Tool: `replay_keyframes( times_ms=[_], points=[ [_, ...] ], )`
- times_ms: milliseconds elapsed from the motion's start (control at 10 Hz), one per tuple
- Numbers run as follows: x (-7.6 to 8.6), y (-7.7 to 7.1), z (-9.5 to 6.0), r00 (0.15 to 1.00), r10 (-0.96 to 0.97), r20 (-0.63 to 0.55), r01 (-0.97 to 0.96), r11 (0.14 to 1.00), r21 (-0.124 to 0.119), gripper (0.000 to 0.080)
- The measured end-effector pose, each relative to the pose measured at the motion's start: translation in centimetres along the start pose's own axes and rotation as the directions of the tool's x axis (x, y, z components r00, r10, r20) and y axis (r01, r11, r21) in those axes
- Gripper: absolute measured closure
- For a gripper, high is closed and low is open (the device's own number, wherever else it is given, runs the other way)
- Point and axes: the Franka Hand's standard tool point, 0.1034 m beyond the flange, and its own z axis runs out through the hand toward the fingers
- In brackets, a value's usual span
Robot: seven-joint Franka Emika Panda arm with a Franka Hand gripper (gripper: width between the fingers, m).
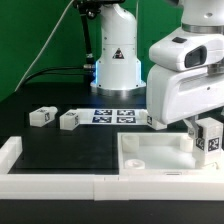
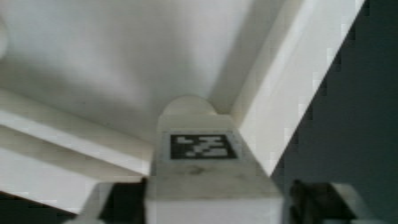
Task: Assemble one leg
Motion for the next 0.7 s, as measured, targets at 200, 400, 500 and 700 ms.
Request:
replay_keyframes(
  times_ms=[200, 400, 500, 700],
  points=[
    [-0.09, 0.34, 0.00, 1.000, 0.017, 0.000, -0.017, 1.000, -0.004, 0.0500],
    [-0.11, 0.40, 0.01, 0.998, 0.058, -0.001, -0.058, 0.998, -0.003, 0.0505],
    [-0.09, 0.53, 0.07, 0.987, 0.160, -0.020, -0.160, 0.987, -0.002, 0.0506],
    [0.04, 0.64, 0.13, 0.880, 0.470, -0.072, -0.470, 0.882, 0.017, 0.0506]
  ],
)
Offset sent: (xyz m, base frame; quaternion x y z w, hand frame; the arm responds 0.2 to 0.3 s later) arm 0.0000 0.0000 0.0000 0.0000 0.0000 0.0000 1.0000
